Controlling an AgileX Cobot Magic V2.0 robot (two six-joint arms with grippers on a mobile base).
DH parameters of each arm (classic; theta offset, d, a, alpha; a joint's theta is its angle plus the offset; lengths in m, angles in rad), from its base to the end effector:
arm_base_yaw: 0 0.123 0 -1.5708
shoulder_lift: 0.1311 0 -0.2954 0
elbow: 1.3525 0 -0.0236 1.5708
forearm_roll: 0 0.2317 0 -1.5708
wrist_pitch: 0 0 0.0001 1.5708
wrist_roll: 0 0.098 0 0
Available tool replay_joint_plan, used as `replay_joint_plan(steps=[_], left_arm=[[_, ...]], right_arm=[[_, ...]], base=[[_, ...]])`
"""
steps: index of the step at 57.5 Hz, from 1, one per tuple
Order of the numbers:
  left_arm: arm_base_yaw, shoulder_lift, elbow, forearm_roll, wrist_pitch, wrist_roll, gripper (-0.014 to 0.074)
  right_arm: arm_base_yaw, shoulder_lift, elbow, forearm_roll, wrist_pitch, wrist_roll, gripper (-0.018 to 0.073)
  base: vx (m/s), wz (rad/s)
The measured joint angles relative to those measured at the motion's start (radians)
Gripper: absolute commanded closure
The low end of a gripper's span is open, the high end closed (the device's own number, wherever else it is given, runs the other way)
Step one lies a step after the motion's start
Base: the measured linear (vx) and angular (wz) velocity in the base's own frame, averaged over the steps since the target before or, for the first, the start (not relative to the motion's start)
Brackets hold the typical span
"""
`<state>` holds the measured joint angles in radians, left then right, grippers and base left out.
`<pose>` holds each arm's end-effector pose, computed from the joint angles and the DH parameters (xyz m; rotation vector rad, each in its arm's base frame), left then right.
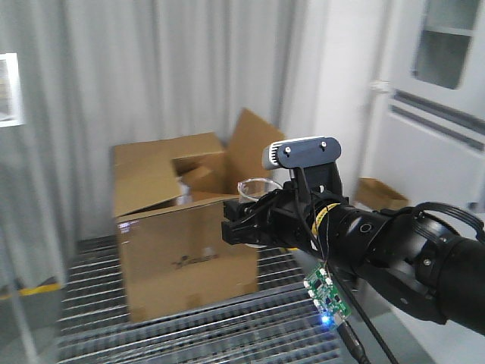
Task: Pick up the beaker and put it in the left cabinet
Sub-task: 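Carry the beaker in the right gripper to the open cabinet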
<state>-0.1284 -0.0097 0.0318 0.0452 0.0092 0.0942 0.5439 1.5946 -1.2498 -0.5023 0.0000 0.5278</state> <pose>0.0340 -0.0043 0.2028 0.2019 1.5014 0.0091 0.3170 0.1916 0.3536 -0.4734 1.7853 0.3998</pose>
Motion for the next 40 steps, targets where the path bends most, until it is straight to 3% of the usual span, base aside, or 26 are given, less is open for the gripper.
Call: replay_joint_plan(steps=[40], left_arm=[[0.0,0.0,0.0,0.0,0.0,0.0,0.0595]], right_arm=[[0.0,0.004,0.0,0.0,0.0,0.0,0.0561]], base=[[0.23,-0.86]])
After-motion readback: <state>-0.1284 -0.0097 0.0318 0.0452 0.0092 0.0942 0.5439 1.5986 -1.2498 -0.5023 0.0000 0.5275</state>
